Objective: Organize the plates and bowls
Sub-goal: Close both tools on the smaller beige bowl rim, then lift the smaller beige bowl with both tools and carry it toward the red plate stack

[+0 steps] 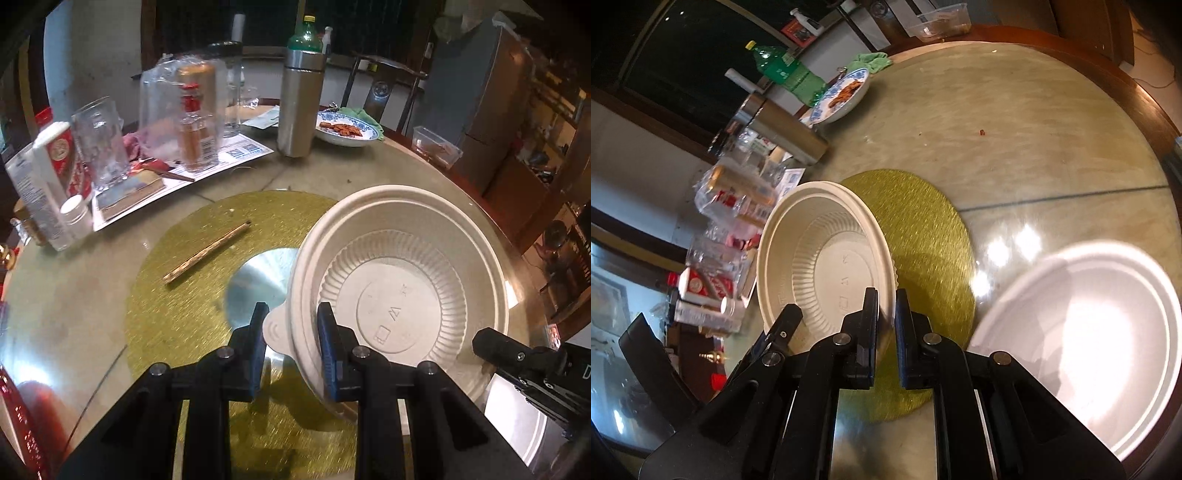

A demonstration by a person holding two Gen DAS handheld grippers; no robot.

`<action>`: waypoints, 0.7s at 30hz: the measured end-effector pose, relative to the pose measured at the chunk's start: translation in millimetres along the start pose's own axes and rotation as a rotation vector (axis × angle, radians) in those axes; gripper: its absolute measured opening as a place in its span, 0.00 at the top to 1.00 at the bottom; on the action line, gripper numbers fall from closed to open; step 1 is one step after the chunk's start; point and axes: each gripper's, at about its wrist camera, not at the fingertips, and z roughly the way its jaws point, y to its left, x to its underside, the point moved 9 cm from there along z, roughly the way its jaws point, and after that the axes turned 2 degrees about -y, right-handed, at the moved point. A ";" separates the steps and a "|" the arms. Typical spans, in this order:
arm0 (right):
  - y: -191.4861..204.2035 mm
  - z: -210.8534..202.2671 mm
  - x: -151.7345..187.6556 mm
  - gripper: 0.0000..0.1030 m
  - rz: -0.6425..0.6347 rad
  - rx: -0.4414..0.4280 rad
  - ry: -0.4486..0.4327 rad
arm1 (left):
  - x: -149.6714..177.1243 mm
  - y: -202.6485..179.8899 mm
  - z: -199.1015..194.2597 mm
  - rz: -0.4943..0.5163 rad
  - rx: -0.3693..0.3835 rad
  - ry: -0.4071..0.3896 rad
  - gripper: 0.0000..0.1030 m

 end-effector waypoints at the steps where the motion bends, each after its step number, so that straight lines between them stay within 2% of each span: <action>1: 1.7 -2.7 3.8 0.92 -0.003 -0.002 -0.002 | 2.9 2.0 -4.5 0.003 -0.001 -0.003 0.75; 21: 11.4 -38.3 110.0 0.92 -0.044 -0.041 0.014 | 78.3 53.5 -64.0 0.024 -0.018 0.004 0.74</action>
